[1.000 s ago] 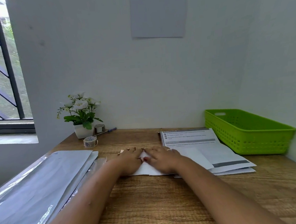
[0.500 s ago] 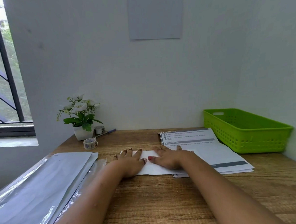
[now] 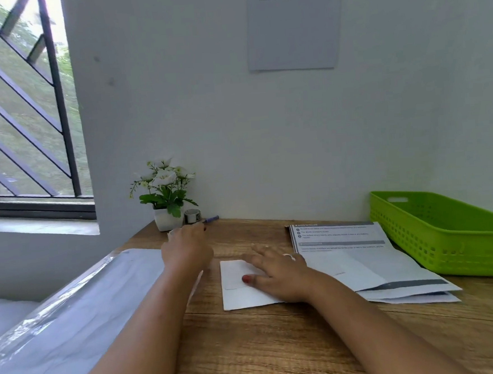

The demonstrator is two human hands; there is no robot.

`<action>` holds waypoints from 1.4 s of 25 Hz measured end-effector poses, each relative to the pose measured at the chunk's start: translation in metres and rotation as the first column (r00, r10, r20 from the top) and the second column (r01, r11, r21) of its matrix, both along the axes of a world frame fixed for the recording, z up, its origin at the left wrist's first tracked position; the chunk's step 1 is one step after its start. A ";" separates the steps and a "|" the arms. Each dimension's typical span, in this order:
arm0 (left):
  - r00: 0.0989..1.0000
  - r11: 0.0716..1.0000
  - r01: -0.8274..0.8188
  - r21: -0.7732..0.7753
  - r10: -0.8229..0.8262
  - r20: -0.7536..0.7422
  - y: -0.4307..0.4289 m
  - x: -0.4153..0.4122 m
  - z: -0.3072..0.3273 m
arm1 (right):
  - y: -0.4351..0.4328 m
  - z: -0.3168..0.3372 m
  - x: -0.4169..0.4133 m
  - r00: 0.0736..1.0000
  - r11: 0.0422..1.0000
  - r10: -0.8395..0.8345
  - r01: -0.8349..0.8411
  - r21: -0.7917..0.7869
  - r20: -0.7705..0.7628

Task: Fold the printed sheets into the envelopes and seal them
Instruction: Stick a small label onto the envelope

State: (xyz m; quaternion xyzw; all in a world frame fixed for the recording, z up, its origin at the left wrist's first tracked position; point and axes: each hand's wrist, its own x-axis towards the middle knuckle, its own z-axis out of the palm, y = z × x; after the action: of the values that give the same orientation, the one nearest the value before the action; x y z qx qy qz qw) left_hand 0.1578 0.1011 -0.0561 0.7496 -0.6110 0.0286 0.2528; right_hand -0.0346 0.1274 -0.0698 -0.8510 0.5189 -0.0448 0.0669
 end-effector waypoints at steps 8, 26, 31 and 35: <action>0.954 0.956 -0.224 0.188 0.254 -0.161 -0.007 0.040 -0.016 | -0.001 -0.001 -0.005 1.000 0.997 0.006 -0.003 0.073 -0.030; 0.979 0.987 -0.141 0.070 0.150 -0.138 -0.017 0.040 -0.018 | 0.002 0.004 -0.004 0.998 0.996 0.006 -0.001 0.091 -0.060; 0.984 0.993 -0.071 -0.092 0.055 -0.167 -0.017 0.037 -0.015 | 0.001 0.005 -0.005 0.999 0.996 0.006 -0.001 0.088 -0.048; 0.945 0.963 0.237 -0.127 -0.259 -0.200 -0.009 0.011 -0.003 | 0.001 0.007 -0.007 0.969 1.000 -0.020 0.021 0.000 0.247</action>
State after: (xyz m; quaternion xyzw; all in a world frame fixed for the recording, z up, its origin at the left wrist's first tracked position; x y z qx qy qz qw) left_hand 0.1690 0.0921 -0.0595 0.6517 -0.6673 -0.0533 0.3566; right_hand -0.0413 0.1286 -0.0626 -0.8334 0.5153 -0.1519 0.1293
